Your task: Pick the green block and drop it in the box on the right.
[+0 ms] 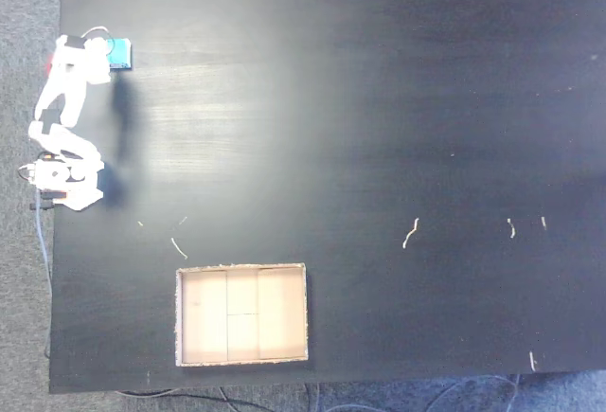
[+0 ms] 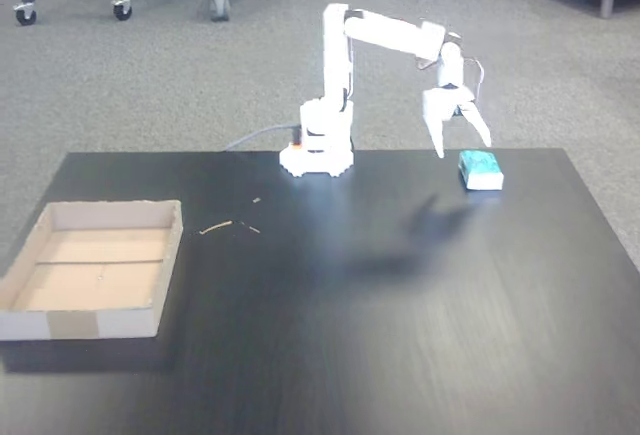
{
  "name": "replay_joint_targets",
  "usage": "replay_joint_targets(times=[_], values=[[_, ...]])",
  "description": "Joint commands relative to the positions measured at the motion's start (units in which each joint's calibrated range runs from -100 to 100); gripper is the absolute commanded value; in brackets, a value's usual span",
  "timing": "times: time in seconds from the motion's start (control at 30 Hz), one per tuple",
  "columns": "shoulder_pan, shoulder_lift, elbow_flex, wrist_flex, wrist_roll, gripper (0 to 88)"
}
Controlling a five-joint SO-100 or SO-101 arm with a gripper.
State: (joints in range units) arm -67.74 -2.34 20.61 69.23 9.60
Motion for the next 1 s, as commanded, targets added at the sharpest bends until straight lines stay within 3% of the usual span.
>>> replay_joint_targets(times=[0.0, 0.37, 0.63, 0.7, 0.83, 0.97], values=[[0.77, 4.63, -2.93, -2.92, -0.15, 41.4], [-0.23, 16.82, -9.45, -9.86, -0.34, 45.1], [0.31, 20.04, -11.63, -9.53, -0.63, 18.8], [1.07, 18.00, -11.27, -8.70, -0.68, 16.2], [8.28, 4.88, -13.35, -2.10, 0.59, 12.8], [27.43, -13.75, -21.87, 7.90, 2.98, 13.0]])
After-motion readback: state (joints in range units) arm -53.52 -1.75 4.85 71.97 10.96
